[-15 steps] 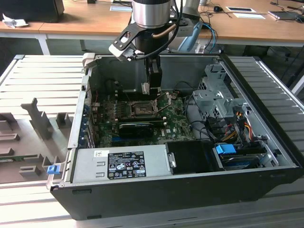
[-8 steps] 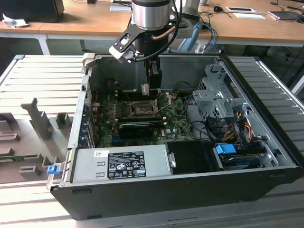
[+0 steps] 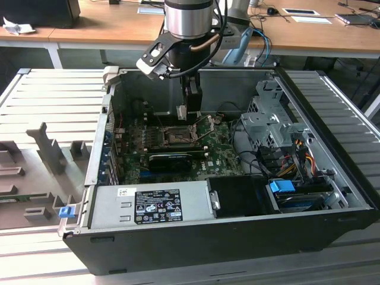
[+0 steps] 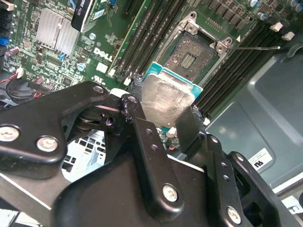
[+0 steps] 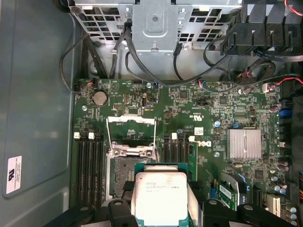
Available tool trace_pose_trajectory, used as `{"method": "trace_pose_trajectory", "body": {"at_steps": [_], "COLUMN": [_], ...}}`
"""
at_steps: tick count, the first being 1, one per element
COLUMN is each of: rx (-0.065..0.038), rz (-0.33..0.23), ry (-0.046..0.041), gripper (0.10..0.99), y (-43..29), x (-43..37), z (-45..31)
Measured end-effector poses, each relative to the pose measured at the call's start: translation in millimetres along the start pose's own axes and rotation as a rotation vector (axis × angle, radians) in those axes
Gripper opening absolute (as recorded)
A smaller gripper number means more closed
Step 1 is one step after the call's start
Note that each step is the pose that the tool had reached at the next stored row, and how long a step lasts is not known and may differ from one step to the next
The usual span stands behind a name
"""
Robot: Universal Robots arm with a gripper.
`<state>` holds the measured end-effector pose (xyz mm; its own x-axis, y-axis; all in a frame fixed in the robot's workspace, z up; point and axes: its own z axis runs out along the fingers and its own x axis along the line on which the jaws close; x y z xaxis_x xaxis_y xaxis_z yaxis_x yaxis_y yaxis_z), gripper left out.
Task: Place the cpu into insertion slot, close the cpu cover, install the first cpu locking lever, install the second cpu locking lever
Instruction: 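Place the cpu into insertion slot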
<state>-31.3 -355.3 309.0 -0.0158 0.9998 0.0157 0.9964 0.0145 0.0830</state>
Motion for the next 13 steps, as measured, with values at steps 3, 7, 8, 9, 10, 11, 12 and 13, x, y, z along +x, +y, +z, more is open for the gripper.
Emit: {"method": "trace_pose_trajectory", "body": {"at_steps": [3, 7, 8, 9, 10, 11, 12, 13], "rx": [0.0, 0.0, 0.0, 0.0, 0.0, 0.0, 0.0, 0.0], "rz": [0.0, 0.0, 0.0, 0.0, 0.0, 0.002, 0.005, 0.007], "ry": [0.0001, -0.001, -0.0011, -0.0012, -0.0013, -0.0013, -0.0013, -0.0016], "gripper": [0.525, 0.525, 0.525, 0.525, 0.525, 0.525, 0.525, 0.525], "y": [-0.4, -0.6, -0.6, -0.7, -0.7, -0.8, -1.4, -2.2], "x": [-0.1, -0.1, -0.1, -0.1, -0.2, -0.1, -0.1, -0.1], "z": [4.2, 7.4, 7.6, 7.9, 8.1, 8.6, 9.2, 9.9]}}
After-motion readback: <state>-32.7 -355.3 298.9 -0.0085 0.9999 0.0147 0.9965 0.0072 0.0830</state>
